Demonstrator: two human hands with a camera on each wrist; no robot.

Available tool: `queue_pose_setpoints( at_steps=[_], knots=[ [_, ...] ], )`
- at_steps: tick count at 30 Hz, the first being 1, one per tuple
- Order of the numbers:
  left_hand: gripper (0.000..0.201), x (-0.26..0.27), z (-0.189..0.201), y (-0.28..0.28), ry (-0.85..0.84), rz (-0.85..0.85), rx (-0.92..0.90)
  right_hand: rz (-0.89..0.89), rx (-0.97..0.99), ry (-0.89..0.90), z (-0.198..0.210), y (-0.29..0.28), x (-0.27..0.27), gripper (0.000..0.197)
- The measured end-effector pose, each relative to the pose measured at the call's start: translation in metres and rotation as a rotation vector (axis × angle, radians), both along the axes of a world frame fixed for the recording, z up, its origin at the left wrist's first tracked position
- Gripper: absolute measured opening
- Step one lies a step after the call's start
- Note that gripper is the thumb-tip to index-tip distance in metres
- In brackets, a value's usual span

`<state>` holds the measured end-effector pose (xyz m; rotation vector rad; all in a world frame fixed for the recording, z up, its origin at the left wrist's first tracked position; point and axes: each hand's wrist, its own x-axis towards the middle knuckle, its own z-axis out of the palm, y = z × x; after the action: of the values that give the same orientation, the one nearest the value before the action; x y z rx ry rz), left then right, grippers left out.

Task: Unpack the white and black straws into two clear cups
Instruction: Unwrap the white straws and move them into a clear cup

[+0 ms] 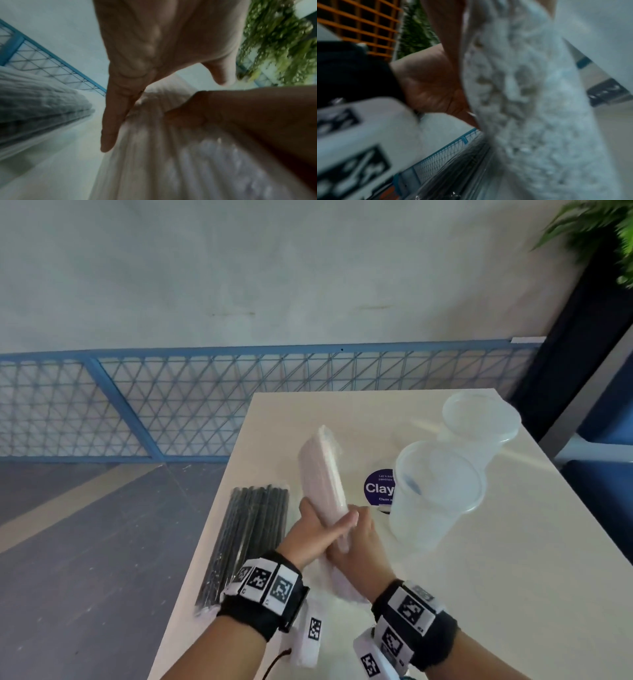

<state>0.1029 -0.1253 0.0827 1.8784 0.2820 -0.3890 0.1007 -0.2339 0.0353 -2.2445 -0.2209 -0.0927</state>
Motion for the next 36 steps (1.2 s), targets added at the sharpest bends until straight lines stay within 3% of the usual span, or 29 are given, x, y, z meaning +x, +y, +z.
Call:
queue_pose_setpoints(
  at_steps=[3,5,7,9,13,19,22,25,29,36],
  knots=[
    [0.109,0.011,0.005,0.004,0.002,0.198,-0.162,0.125,-0.085,-0.061,0.012,0.003,-0.009,0.074],
    [0.092,0.012,0.007,0.004,-0.059,0.295,-0.198,0.151,-0.151,-0.211,0.014,0.001,-0.012,0.085],
    [0.059,0.009,0.009,0.005,-0.126,0.352,-0.183,0.209,-0.173,-0.248,0.010,-0.005,-0.014,0.086],
    [0.044,0.008,0.002,0.009,-0.165,0.373,-0.178,0.282,-0.112,-0.176,0.012,-0.010,-0.017,0.075],
    [0.041,0.001,0.000,0.020,-0.148,0.353,-0.305,0.331,0.082,-0.135,0.022,-0.029,-0.014,0.052],
    [0.045,-0.010,0.006,0.026,-0.131,0.201,-0.421,0.207,0.183,-0.121,0.045,-0.046,0.020,0.055],
    [0.050,-0.010,0.008,0.016,-0.191,0.224,-0.392,0.177,0.222,-0.090,0.050,-0.049,0.021,0.060],
    [0.042,-0.009,0.007,0.009,-0.277,0.290,-0.303,0.127,0.314,0.013,0.049,-0.053,0.018,0.056],
    [0.041,-0.008,0.004,0.009,-0.307,0.230,-0.150,-0.039,0.553,0.148,0.060,-0.059,0.023,0.041],
    [0.044,-0.011,0.000,-0.004,-0.327,0.194,-0.142,-0.134,0.663,0.143,0.074,-0.056,0.021,0.017]
  ],
)
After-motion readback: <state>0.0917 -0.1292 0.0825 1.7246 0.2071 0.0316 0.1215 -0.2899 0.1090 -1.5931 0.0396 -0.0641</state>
